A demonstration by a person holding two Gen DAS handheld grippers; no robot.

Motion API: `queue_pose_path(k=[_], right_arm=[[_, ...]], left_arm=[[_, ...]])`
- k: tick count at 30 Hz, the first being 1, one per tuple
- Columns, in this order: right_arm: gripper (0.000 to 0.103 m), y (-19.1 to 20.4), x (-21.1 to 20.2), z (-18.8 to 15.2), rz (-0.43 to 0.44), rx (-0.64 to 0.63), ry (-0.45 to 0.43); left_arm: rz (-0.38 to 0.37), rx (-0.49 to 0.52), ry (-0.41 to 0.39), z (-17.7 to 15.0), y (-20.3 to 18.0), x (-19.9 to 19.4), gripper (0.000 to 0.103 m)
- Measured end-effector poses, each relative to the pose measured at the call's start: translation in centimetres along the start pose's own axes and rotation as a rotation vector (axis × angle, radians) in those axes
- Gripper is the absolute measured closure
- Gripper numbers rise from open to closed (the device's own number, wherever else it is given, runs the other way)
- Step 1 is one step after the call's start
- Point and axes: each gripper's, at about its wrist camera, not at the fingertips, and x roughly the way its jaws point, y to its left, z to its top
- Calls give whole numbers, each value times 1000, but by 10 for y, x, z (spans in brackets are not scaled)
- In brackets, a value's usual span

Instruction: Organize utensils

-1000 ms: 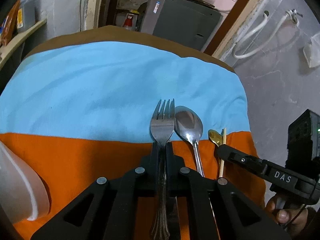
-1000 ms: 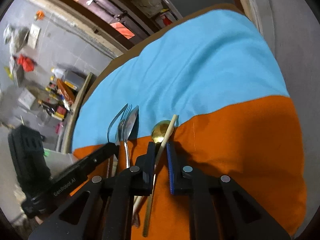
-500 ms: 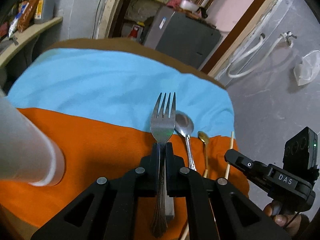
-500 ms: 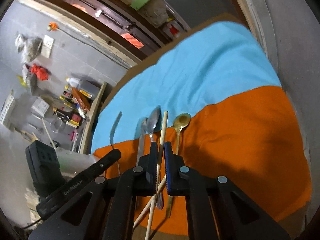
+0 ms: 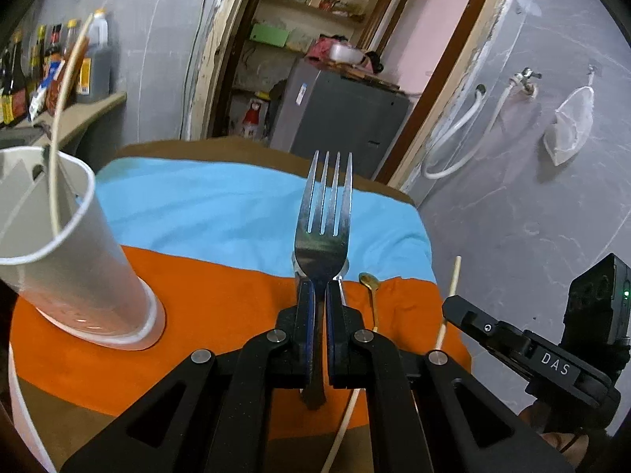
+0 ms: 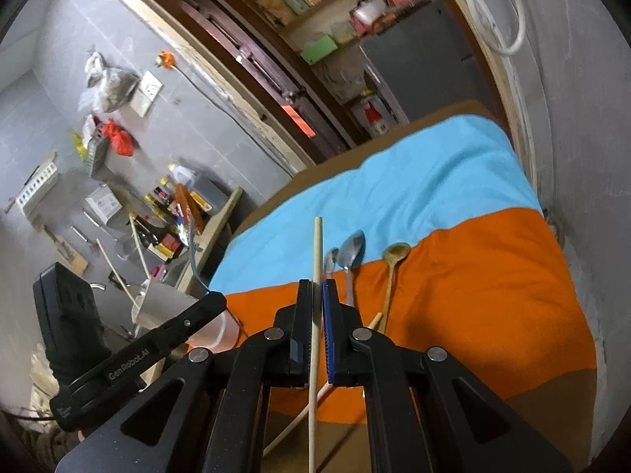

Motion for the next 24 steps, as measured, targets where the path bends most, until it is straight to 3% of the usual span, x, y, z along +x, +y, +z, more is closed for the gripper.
queue_pose_path(k=[6,11,14,16,18,24], right_arm=[[99,16,-12,-4,-4,-37,-38],[99,19,-5,-11,-63,-42,-13],[96,7,6,-18,-190,-16,23],[88,-7,12,-21,-250,27,54],[74,-19,18,-24,-258,75,88],[74,-31,37,-27,-273,83,147]], left_arm=[[-3,39,-48,0,-4,-19,103],[-17,65,-51,1,-1,-26,103],[-11,69,-13,-2,4,-19,103],[-17,57,16,-6,10,-14,103],[-16,39,48,-9,16,-5,103],[-12,-19,125,-15,31,16,103]])
